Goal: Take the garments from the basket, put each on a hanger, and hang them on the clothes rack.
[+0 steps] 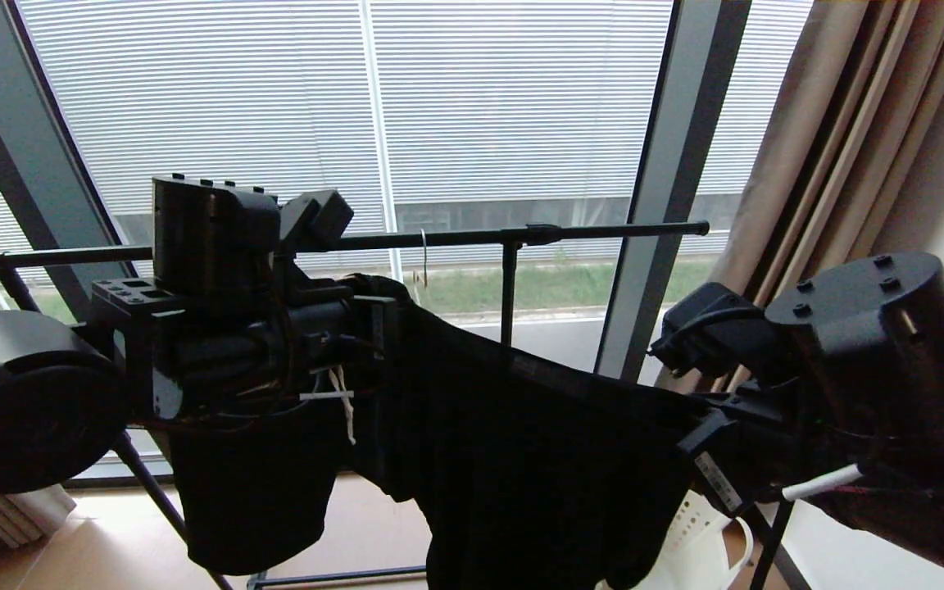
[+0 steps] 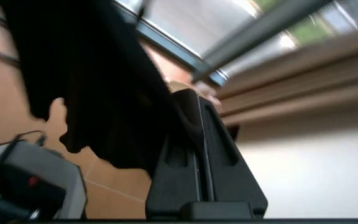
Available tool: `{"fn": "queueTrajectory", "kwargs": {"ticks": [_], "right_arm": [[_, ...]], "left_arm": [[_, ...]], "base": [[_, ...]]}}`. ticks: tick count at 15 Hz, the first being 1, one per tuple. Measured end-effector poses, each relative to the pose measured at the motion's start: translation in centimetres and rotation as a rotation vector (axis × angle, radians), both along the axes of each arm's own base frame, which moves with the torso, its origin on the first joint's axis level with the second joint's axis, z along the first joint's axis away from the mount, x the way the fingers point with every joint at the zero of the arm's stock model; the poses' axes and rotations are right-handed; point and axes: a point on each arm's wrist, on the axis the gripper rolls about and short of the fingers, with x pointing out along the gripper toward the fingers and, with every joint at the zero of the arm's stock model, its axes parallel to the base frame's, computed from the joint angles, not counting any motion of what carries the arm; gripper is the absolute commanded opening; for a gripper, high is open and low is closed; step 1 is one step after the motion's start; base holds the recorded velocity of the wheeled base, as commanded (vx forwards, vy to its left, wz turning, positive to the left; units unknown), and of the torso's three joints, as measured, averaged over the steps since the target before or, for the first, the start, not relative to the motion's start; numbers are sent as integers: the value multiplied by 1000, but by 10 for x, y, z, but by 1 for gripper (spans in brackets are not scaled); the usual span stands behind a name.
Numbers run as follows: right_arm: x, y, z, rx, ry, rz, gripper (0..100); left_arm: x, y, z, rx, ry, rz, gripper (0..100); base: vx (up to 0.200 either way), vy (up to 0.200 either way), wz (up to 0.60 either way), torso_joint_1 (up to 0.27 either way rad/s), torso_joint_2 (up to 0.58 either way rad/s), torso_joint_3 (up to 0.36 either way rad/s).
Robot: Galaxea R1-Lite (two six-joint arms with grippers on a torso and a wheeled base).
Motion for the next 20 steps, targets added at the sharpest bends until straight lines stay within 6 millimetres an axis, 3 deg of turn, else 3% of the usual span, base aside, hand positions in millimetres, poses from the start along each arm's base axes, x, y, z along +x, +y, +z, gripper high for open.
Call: {"fn": "queueTrajectory", "kwargs": {"ticks": [2, 7, 15, 18, 20], "right_arm": [[-15, 12, 4, 15, -5, 81, 0], [-31, 58, 5, 86, 12, 178, 0], [-38, 144, 16, 368, 97, 107, 0], [-37, 155, 9, 416, 118, 71, 0], [-37, 151, 8, 420, 125, 55, 0]], "left_arm": [[7, -5, 9, -8, -19, -13, 0], [24, -26, 30, -28, -54, -43, 0], [24, -62, 46, -41, -66, -128, 0], [23, -66, 45, -39, -63, -138, 0], [22, -65, 41, -33, -53, -136, 0]], "base": [[0, 0, 0, 0, 0, 0], [0, 0, 0, 0, 0, 0], [0, 0, 0, 0, 0, 0], [0, 0, 0, 0, 0, 0], [0, 0, 0, 0, 0, 0]]}}
